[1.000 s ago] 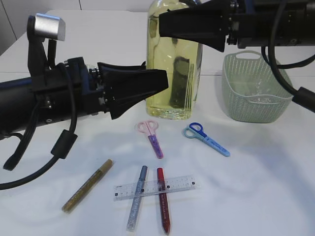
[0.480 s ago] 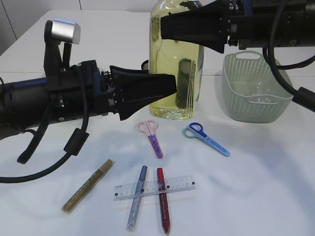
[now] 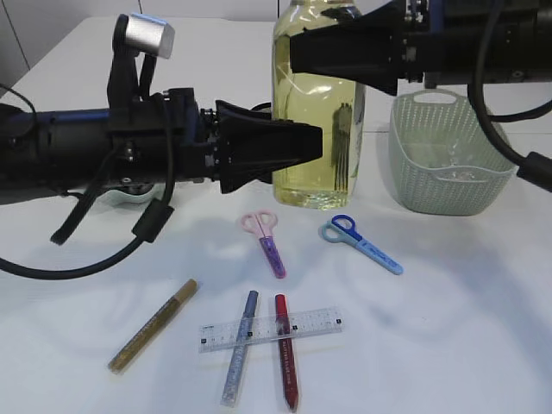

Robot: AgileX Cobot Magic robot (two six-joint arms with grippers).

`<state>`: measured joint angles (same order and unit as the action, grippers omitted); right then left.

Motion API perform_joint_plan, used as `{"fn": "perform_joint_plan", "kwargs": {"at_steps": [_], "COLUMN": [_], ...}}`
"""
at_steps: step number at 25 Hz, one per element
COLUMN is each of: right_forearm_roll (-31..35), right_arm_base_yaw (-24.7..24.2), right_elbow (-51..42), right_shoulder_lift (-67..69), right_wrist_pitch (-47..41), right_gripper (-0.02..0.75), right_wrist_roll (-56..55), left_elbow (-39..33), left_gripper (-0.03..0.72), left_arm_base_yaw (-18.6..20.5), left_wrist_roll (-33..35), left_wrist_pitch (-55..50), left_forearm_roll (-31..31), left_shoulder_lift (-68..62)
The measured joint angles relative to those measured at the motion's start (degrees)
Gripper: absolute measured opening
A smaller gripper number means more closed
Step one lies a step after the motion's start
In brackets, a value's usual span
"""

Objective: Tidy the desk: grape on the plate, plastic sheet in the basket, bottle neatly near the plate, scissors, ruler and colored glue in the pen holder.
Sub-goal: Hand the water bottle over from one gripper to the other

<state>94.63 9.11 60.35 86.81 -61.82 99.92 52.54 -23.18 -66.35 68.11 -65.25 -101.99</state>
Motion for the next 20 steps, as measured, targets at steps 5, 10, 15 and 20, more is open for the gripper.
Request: {"fn": "perform_joint_plan", "kwargs": {"at_steps": [5,10,15,20], "right_forearm_roll": [-0.5,-0.4,-0.4,-0.4], "right_arm_base_yaw": [0.0,0.0,0.0,0.0], "right_elbow": [0.0,0.0,0.0,0.0], "right_shoulder_lift": [-0.3,-1.5,-2.2,-2.2], "right_wrist_pitch": [0.0,0.0,0.0,0.0], "right_gripper": [0.459,0.459,0.459,0.459], "right_wrist_roll": [-0.5,-0.6,-0.8,-0.9], "left_elbow": [5.3,6.8,7.0,7.0], "left_gripper": [0.592,0.592,0.592,0.592], "left_arm_base_yaw": [1.1,1.1,1.1,1.1], "left_wrist_roll": [-5.6,-7.3,-8.1,-8.3], "left_wrist_pitch": [0.3,1.0,1.8,1.8], "left_forearm_roll": [-8.3,-9.7,-9.7,-9.6], "left_shoulder_lift": [-0.7,-0.7,-0.7,-0.7]}}
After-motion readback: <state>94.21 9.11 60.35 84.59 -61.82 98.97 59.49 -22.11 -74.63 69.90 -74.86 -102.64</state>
